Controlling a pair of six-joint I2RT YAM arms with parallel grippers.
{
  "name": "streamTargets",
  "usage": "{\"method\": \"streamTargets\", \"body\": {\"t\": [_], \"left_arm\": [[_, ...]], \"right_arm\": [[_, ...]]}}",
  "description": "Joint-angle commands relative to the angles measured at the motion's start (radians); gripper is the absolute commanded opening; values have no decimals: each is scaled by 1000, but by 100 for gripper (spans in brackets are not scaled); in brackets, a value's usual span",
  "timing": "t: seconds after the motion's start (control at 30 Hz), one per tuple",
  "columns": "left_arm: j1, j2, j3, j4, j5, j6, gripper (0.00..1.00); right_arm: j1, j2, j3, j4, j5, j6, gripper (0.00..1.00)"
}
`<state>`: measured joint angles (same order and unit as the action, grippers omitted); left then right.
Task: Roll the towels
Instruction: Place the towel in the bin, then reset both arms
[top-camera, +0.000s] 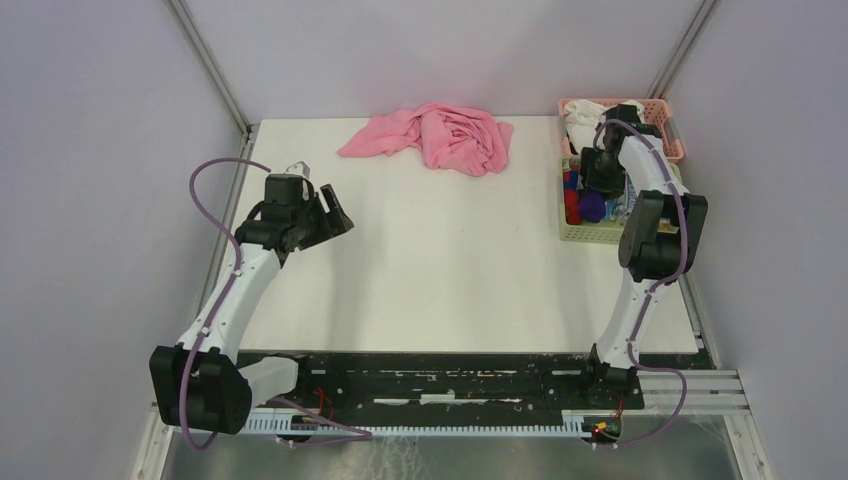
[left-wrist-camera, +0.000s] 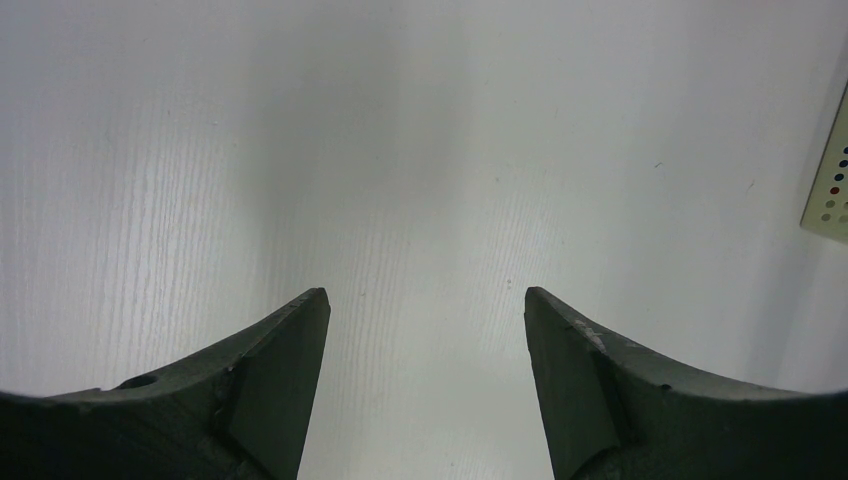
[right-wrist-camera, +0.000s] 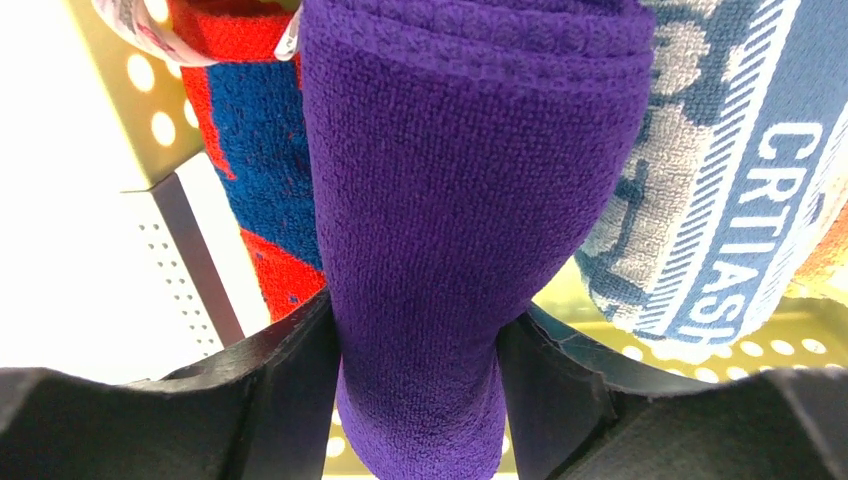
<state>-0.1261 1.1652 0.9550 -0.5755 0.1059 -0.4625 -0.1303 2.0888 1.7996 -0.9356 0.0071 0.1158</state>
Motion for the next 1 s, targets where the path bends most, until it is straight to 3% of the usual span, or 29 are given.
{"method": "streamTargets", "body": {"t": [0.0,0.7,0.97], "left_arm": [[1,-5,1,13,-14,55,79],[3,-29,-2,23,-7,66,79],[-1,-99,1,46,-14,90,80]], "right_arm": [[10,-71,-25,3,-28,24,64],[10,-224,-59,26,-8,54,80],[9,-552,-267,99,-68,123,87]]}}
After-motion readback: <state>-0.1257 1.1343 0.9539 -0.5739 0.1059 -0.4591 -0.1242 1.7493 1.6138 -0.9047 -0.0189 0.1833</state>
